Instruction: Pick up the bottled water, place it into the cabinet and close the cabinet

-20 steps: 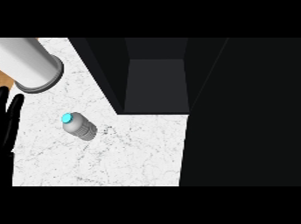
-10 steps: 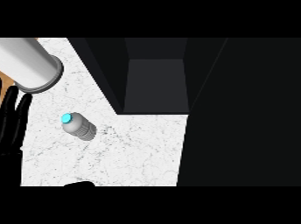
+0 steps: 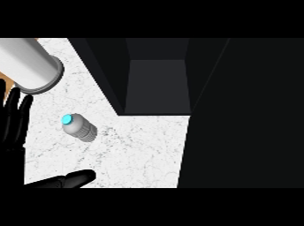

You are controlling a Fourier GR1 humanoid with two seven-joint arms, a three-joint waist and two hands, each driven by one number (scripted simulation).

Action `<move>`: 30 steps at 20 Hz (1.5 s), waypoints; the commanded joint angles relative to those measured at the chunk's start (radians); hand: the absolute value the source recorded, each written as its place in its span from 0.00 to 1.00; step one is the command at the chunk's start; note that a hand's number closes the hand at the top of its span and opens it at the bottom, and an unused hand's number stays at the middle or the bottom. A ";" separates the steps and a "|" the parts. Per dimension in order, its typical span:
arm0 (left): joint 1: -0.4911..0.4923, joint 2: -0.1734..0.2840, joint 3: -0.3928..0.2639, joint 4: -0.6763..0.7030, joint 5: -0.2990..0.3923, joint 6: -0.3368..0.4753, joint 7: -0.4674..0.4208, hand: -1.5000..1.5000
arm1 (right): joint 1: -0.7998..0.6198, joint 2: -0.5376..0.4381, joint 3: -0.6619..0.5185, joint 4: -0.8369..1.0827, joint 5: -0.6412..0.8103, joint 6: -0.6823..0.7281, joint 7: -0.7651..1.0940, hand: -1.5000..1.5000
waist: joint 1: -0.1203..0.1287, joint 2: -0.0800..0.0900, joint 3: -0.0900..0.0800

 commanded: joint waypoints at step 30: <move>-0.019 -0.005 0.322 0.823 0.265 -0.171 -0.639 0.00 | -0.030 -0.089 0.015 -0.200 0.024 -0.077 0.134 0.00 | -0.008 0.002 -0.001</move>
